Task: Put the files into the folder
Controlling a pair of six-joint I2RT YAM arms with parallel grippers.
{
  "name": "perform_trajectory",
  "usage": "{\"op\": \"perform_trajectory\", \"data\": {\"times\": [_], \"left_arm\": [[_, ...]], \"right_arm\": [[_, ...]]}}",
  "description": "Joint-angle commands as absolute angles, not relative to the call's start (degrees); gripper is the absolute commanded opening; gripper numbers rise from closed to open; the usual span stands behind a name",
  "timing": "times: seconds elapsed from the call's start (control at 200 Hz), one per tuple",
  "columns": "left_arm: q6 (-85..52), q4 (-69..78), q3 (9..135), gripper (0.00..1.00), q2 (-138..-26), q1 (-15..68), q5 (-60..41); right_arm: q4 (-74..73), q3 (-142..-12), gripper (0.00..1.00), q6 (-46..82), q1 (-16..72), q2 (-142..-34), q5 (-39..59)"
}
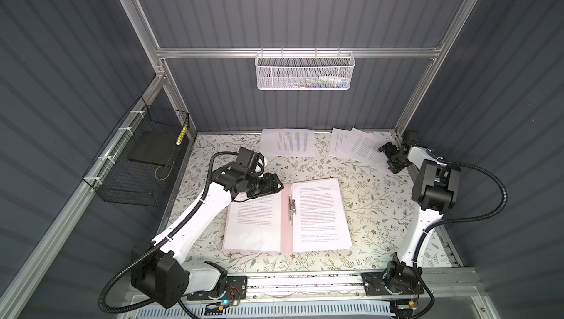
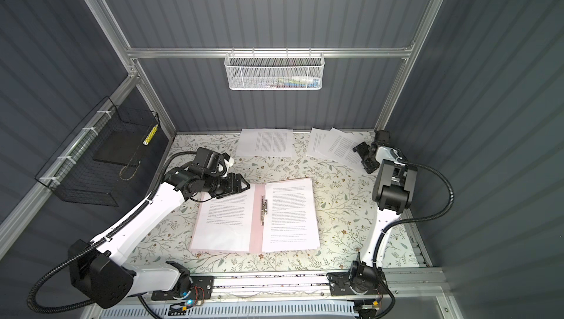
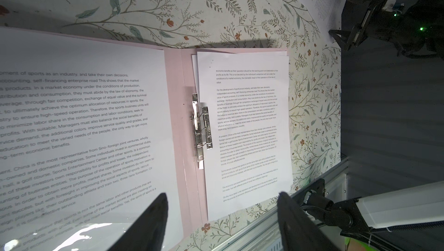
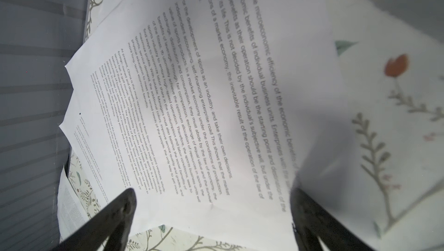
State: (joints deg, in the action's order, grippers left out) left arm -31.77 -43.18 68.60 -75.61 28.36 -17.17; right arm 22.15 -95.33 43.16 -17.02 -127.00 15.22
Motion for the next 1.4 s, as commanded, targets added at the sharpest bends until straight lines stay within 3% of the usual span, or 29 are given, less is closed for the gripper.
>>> {"op": "perform_trajectory", "data": {"times": [0.0,0.165,0.32,0.63,0.825,1.016,1.396], "left_arm": [[-31.26,-43.11,69.22,0.73,-75.45,28.56,-17.23],[-29.94,-43.59,70.38,0.73,-76.26,28.55,-16.97],[-28.51,-43.43,72.03,0.73,-78.58,28.56,-18.05],[-26.64,-43.04,75.14,0.73,-82.67,28.65,-21.83],[-26.96,-41.64,75.40,0.73,-84.75,31.00,-22.07],[-29.33,-37.71,75.45,0.75,-86.43,36.97,-21.72],[-39.09,-18.34,72.68,1.00,-92.16,47.87,-27.92]], "right_arm": [[25.84,-92.32,0.99,44.85,-17.23,-126.62,17.09],[24.72,-85.52,0.99,46.25,-17.30,-121.47,20.67],[19.05,-71.09,0.99,49.81,-17.38,-112.60,23.55],[2.60,-35.32,0.99,59.77,-16.25,-84.05,27.71],[12.15,-39.21,0.99,46.18,-13.99,-70.08,20.17],[11.93,-45.37,0.99,41.66,-21.07,-78.67,22.51],[17.70,-61.23,0.99,38.56,-26.01,-102.16,21.36]]}}
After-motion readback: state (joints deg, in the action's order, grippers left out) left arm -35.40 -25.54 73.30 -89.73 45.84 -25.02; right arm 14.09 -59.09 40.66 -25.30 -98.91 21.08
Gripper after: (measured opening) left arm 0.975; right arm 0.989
